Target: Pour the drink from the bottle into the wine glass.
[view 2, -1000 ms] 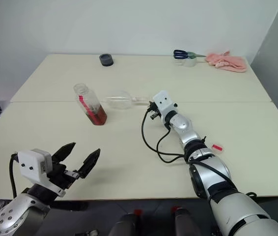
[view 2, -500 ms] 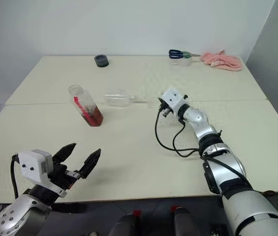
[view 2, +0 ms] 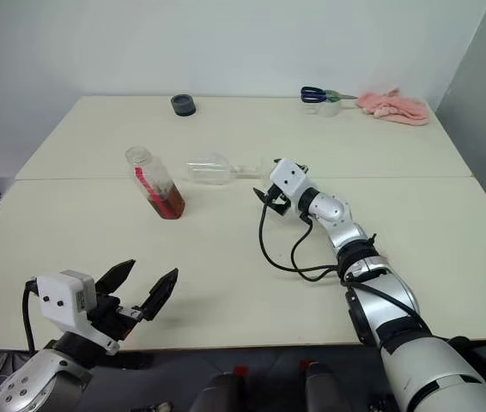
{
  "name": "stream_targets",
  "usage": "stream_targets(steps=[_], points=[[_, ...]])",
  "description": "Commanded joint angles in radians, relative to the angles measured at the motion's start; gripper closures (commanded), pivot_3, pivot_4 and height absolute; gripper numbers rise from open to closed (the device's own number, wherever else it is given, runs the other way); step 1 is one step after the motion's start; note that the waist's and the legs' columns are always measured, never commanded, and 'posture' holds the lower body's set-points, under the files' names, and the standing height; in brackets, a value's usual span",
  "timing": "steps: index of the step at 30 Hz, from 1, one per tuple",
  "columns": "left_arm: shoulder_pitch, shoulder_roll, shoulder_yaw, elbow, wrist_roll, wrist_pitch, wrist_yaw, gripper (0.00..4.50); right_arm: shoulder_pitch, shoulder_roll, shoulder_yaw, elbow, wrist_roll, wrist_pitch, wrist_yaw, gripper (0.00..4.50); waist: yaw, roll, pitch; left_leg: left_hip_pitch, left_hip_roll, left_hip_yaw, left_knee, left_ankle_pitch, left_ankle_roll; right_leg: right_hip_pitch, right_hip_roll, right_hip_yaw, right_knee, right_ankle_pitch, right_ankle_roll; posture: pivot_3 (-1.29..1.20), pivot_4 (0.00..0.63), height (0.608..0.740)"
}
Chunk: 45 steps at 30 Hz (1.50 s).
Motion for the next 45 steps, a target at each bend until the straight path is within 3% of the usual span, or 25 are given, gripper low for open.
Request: stream_targets(steps=[1,7,19,41,45], points=[[0.0,0.005,0.012,-0.04,-0.004,-0.013,0.002,0.0,0.007,0.001,-0.015,-0.054,0.025,0.0,0.004,0.06,0.0,0.0,0.0,0.0,0.0,0.0,0.0,0.0,0.0,0.0,0.0,0.0,0.0,0.0,0.0,0.0,0.15,0.74],[0.013,0.001,0.013,-0.049,-0.003,-0.015,0.004,0.0,0.087,-0.017,-0.018,-0.15,0.046,0.019,0.021,0.06,0.0,0.0,0.0,0.0,0.0,0.0,0.0,0.0,0.0,0.0,0.0,0.0,0.0,0.0,0.0,0.0,0.15,0.74],[0.063,-0.027,0.002,-0.091,0.0,-0.016,0.038,0.0,0.307,-0.046,-0.016,-0.552,0.129,0.199,0.075,0.06,-0.003,0.0,0.0,0.0,0.0,0.001,0.0,0.0,0.0,0.0,0.0,0.001,0.0,0.0,0.0,0.0,0.15,0.74],[0.035,0.004,0.028,-0.085,-0.027,0.0,0.041,0.0,0.3,-0.063,-0.021,-0.547,0.128,0.239,0.054,0.06,0.0,0.0,0.0,0.0,0.0,0.001,0.0,0.0,0.0,0.0,0.0,0.001,-0.001,0.0,0.0,0.0,0.15,0.74],[0.024,0.008,0.028,-0.081,-0.03,0.007,0.038,0.0,0.279,-0.114,0.025,-0.522,0.032,0.193,0.018,0.06,0.0,0.0,0.0,0.0,0.0,0.001,0.0,0.0,0.0,0.0,0.0,0.001,-0.001,0.0,0.0,0.0,0.15,0.74]])
